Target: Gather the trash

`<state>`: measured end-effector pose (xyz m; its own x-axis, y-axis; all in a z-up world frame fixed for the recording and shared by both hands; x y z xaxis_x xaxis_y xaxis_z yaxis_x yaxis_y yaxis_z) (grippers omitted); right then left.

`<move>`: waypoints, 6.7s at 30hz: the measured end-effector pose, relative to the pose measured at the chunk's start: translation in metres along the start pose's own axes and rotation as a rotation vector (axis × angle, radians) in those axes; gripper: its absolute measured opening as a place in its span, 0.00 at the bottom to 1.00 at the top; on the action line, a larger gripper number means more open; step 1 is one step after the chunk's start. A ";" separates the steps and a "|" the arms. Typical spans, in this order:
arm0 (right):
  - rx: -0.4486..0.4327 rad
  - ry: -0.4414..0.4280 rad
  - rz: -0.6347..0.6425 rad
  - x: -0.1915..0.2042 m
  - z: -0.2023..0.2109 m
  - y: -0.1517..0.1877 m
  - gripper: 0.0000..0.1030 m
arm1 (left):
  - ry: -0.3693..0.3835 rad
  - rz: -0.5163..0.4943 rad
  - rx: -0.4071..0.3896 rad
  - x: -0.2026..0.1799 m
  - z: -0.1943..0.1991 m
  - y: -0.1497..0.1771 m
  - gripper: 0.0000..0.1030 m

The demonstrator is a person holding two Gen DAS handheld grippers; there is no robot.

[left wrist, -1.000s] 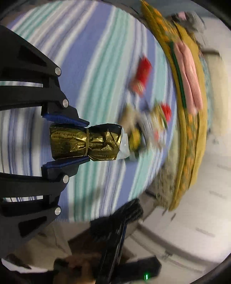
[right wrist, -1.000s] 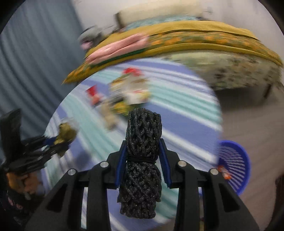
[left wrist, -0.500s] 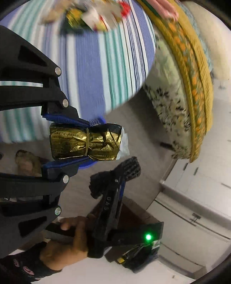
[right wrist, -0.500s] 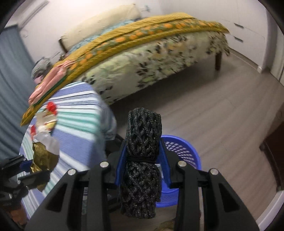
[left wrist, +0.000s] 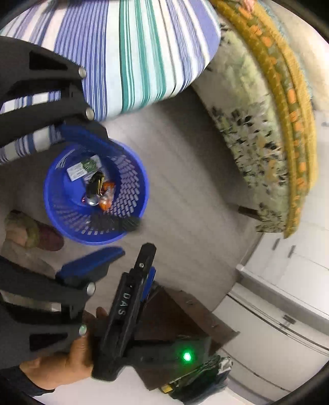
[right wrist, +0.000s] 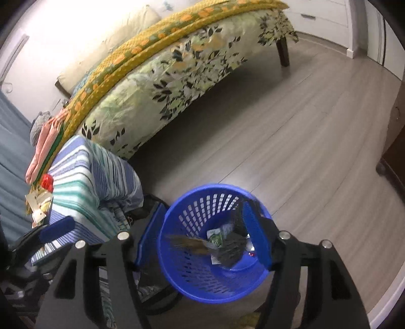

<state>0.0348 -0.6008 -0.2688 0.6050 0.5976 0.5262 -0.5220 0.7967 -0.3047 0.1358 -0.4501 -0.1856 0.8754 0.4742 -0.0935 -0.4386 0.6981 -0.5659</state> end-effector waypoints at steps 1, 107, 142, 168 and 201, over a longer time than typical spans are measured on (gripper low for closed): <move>-0.019 0.006 0.004 0.000 0.005 0.000 0.67 | -0.028 -0.007 -0.027 0.003 0.015 0.003 0.82; 0.176 -0.108 1.043 0.393 -0.077 0.273 0.62 | -0.543 0.360 0.043 0.249 0.235 0.325 0.96; 0.132 -0.143 0.895 0.331 -0.030 0.328 0.85 | -0.544 0.361 0.043 0.249 0.235 0.325 0.96; 0.151 -0.143 0.894 0.331 -0.029 0.329 0.86 | -0.536 0.356 0.044 0.249 0.236 0.325 0.96; 0.237 -0.287 0.591 0.297 0.045 0.239 0.19 | -0.308 0.252 -0.056 0.194 0.252 0.253 0.23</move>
<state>0.0627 -0.2372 -0.1493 0.0138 0.8514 0.5244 -0.8513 0.2851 -0.4404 0.1429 -0.0462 -0.1404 0.6360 0.7716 0.0102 -0.6127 0.5130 -0.6012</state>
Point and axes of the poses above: each gripper's, at about its wrist camera, not at the fingertips, and z roughly against the way its jaws point, x to its left, y to its underside, the point moved 5 cm from there along -z, roughly the way its jaws point, and after that the axes turned 15 degrees about -z, right-handed, at the moved point
